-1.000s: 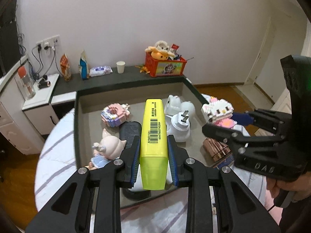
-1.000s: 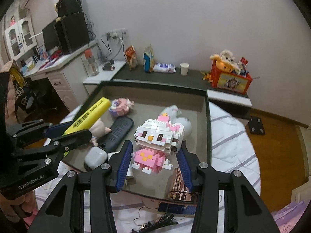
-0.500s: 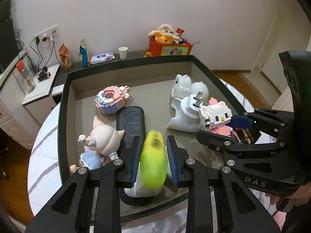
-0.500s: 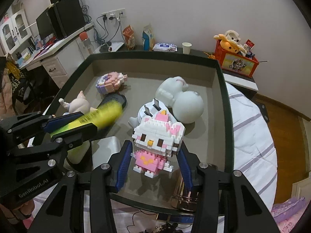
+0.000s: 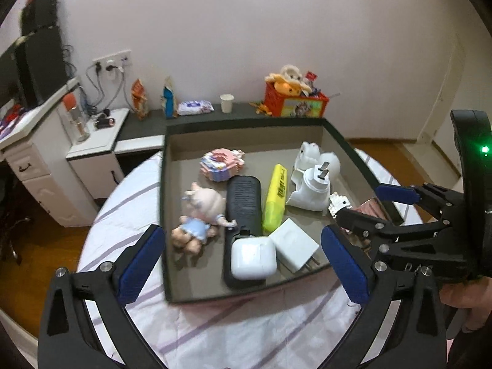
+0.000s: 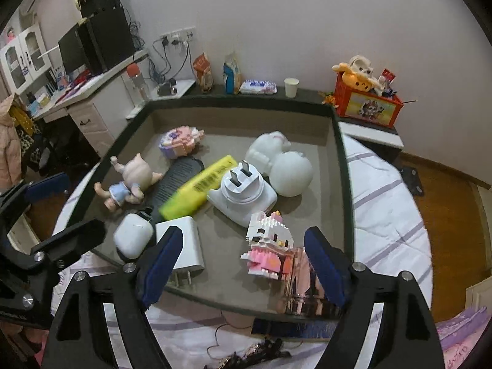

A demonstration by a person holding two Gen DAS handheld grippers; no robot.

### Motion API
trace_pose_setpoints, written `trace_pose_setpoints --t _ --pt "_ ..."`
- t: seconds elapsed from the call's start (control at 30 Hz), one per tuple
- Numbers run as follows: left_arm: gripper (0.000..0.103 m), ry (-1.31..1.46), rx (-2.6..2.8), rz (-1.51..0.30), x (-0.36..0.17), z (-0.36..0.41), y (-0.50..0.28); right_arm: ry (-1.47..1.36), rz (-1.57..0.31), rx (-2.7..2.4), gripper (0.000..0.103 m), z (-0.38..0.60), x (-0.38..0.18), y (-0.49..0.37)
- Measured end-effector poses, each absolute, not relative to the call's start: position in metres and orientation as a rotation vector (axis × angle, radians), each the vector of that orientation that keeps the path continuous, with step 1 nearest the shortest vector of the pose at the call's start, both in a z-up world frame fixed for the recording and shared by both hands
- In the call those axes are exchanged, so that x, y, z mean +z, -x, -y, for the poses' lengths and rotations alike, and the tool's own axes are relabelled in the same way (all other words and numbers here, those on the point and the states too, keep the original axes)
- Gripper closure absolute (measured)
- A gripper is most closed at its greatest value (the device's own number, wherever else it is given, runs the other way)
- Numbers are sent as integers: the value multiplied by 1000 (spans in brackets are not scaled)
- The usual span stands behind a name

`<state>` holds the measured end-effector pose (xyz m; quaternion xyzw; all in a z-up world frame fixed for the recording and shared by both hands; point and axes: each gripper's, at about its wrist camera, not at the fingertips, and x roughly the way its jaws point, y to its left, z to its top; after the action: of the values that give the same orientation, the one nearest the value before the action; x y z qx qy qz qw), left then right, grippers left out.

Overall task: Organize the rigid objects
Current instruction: 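Pull both tools back from the box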

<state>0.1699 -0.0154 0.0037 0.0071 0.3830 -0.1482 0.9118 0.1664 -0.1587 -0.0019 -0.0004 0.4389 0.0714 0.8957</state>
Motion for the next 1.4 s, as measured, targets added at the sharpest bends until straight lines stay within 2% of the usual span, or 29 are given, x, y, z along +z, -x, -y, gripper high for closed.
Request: trace_pose_setpoints --t 0.33,0.63,0.97,1.4 --pt "0 43 -216 -678 44 -10 -86 -36 -768 162 20 155 49 -92" --pt "0 61 -182 -636 57 -18 -16 -54 -694 159 20 153 76 -5" --pt "0 82 -192 -644 46 -19 45 -107 -699 126 20 170 63 60" --pt "0 77 -175 -691 28 -17 66 -129 -739 98 20 183 45 85"
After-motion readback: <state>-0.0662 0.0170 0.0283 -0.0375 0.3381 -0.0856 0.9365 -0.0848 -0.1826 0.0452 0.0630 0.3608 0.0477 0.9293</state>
